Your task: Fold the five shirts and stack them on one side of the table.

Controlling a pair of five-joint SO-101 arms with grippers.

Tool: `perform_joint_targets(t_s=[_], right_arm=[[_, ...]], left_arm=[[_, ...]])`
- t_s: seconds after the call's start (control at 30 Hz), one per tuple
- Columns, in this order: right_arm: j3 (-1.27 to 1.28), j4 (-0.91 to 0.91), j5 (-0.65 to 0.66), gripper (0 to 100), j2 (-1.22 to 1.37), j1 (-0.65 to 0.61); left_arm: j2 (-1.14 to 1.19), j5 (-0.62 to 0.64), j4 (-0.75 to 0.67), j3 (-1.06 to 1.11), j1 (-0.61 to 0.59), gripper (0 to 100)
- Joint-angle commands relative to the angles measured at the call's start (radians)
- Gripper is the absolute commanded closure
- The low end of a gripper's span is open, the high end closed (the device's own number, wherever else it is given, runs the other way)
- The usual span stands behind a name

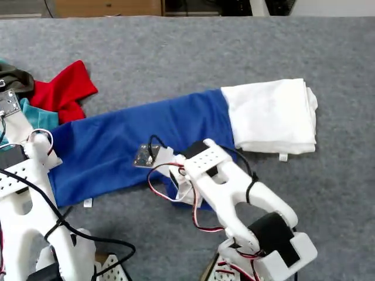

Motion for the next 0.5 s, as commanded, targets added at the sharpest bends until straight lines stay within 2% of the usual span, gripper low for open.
perform_joint_targets(t_s=[0.0,0.27,0.47], right_arm=[[-0.030,0.023,-0.012,99.7,-0.001,-0.001],[-0.154,0.166,-0.002,99.7,-0.013,0.030],[-0.163,0.313,0.222,99.6,-0.209,0.068]], left_arm=[[-0.001,-0.002,0.002,-0.034,-0.011,98],[-0.001,-0.002,0.002,-0.032,-0.014,98],[-0.001,-0.002,0.003,-0.032,-0.014,98]])
